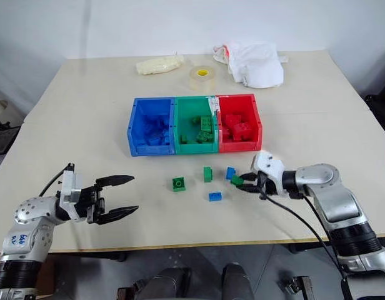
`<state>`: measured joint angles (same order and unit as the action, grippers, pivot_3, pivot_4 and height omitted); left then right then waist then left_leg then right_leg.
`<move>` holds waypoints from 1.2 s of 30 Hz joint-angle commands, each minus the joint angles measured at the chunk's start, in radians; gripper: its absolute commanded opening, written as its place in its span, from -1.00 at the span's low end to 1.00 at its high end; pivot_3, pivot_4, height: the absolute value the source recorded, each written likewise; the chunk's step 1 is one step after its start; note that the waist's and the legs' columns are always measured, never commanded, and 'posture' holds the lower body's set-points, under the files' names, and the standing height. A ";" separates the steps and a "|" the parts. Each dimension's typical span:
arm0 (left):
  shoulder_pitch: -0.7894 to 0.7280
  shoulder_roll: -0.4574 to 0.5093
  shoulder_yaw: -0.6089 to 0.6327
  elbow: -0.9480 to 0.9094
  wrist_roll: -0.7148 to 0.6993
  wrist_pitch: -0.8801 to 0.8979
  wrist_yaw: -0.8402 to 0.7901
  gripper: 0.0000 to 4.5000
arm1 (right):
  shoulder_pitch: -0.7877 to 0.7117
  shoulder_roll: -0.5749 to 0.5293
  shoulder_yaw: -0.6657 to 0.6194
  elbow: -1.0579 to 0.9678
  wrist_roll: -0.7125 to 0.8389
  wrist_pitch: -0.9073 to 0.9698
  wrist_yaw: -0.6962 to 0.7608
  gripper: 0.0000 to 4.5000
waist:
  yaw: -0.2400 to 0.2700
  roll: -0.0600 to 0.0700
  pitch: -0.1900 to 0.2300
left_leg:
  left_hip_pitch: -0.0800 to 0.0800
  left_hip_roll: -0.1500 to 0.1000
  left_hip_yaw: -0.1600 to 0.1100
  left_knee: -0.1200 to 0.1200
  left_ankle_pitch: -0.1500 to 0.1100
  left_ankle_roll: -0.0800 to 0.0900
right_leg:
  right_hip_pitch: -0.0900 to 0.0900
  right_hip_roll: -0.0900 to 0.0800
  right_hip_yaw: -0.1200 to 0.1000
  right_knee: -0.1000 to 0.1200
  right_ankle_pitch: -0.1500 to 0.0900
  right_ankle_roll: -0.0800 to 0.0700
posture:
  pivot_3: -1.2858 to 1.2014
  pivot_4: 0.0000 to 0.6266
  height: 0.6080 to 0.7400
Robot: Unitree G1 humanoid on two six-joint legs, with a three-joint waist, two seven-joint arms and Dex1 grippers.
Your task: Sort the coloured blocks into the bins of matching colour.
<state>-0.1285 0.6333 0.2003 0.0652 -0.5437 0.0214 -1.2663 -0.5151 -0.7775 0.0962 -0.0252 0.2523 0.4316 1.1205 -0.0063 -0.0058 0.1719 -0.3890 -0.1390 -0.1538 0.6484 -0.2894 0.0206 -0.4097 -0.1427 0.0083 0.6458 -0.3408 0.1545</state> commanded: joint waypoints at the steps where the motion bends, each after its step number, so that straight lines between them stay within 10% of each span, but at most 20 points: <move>1: -0.016 -0.007 0.014 0.001 -0.007 -0.018 0.007 1.00 | -0.155 0.047 -0.031 0.022 0.022 -0.014 -0.025 -0.59 | -0.002 0.000 0.000 | 0.000 0.001 0.000 0.000 0.000 0.000 | 0.000 0.001 0.000 0.000 0.000 0.000 | 0.03 -0.52 1.00; 11: -0.043 -0.017 0.003 0.011 0.002 -0.041 0.020 1.00 | -0.555 0.344 0.071 0.586 -0.143 -0.265 -0.142 -0.59 | -0.018 0.000 0.000 | 0.000 0.004 -0.002 -0.001 -0.001 -0.003 | -0.002 0.009 -0.001 0.002 0.001 -0.002 | 0.03 -0.52 1.00; 19: -0.059 -0.026 -0.005 0.000 0.006 -0.048 0.034 1.00 | -0.699 0.448 0.061 0.896 -0.225 -0.459 -0.239 0.60 | -0.034 0.000 0.000 | 0.000 0.004 -0.002 -0.001 -0.002 -0.004 | -0.003 0.009 -0.001 0.009 0.001 -0.002 | 0.03 -0.52 1.00; 22: -0.063 -0.027 -0.007 0.004 0.006 -0.051 0.033 1.00 | -0.693 0.432 0.050 0.873 -0.217 -0.478 -0.214 0.98 | -0.041 0.000 0.000 | 0.000 0.003 -0.002 0.000 -0.002 -0.003 | -0.003 0.009 -0.001 0.009 0.001 -0.002 | 0.03 -0.52 1.00; 36: -0.128 -0.019 -0.011 0.086 0.016 -0.058 0.011 1.00 | -0.189 0.069 -0.076 0.133 0.020 -0.202 0.108 0.98 | -0.021 0.000 0.000 | -0.001 0.003 -0.002 0.001 -0.002 -0.004 | -0.004 0.010 -0.001 0.008 0.001 -0.002 | 0.03 -0.52 1.00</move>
<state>-0.2460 0.6065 0.1771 0.1480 -0.5261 -0.0221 -1.2473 -0.7215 -0.6675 0.0711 0.2036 0.2243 0.1915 1.1981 -0.0275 -0.0060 0.1718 -0.3896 -0.1353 -0.1562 0.6491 -0.2918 0.0169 -0.4134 -0.1331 0.0071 0.6528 -0.3395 0.1524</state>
